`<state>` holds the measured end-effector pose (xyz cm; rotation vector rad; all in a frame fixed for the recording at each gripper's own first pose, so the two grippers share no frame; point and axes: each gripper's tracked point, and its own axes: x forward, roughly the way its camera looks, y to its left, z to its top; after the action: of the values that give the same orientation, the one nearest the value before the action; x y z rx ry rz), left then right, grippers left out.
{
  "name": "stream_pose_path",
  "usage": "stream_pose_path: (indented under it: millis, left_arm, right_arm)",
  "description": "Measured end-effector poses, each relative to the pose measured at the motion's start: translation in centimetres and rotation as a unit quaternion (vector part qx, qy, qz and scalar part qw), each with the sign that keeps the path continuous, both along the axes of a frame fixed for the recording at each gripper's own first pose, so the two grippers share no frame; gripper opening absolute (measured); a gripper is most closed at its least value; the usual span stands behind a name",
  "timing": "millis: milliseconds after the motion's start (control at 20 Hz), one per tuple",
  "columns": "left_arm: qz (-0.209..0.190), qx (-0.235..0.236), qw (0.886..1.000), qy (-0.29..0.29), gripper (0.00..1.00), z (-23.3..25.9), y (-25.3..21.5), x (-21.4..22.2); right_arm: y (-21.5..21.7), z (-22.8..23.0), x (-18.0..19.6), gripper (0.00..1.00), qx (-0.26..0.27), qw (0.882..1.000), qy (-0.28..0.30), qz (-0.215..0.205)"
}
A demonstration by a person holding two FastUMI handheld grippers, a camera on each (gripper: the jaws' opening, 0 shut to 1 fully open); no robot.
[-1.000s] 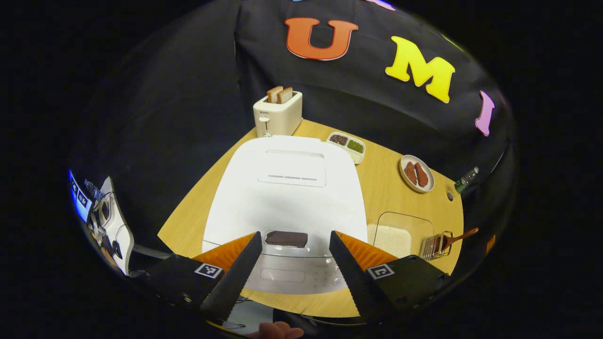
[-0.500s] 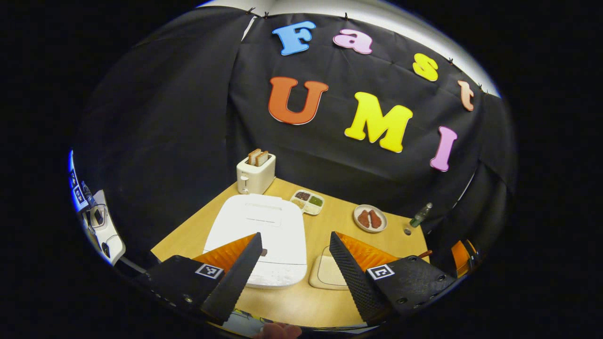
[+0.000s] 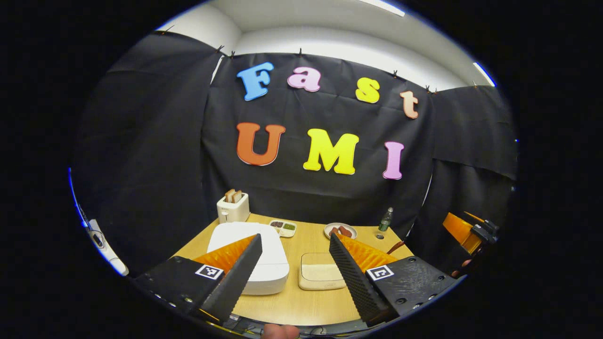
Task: Close the left gripper, press the button to open the rice cooker; take a wooden spoon from the chopstick holder with the right hand, scoop a spoonful of rice and pour it into the rice cooker, then put the wooden spoon back into the chopstick holder.
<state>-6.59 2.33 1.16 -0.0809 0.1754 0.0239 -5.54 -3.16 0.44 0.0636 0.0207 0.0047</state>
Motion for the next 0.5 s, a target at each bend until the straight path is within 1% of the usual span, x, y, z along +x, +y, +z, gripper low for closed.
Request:
stream_pose_path:
  millis: [100,150,300,500]
  left_arm:
    - [-0.015,-0.004,1.0,-0.016,0.95,0.2,-1.0,-2.3]
    - [-0.017,-0.003,1.0,-0.024,0.95,0.4,-1.1,-3.1]
    - [-0.006,0.012,0.999,-0.048,0.95,0.8,-0.1,-4.6]
    - [0.006,0.031,0.998,-0.06,0.95,0.5,0.7,-6.8]
  right_arm:
    - [0.7,0.8,-2.2,0.99,-0.006,1.0,-0.014,-0.004]
    - [0.9,0.6,-3.1,1.0,-0.012,1.0,-0.014,-0.005]
    - [1.1,0.5,-5.3,1.0,-0.019,1.0,-0.017,-0.011]
    - [0.7,0.4,-6.9,1.0,-0.017,0.999,-0.027,-0.026]
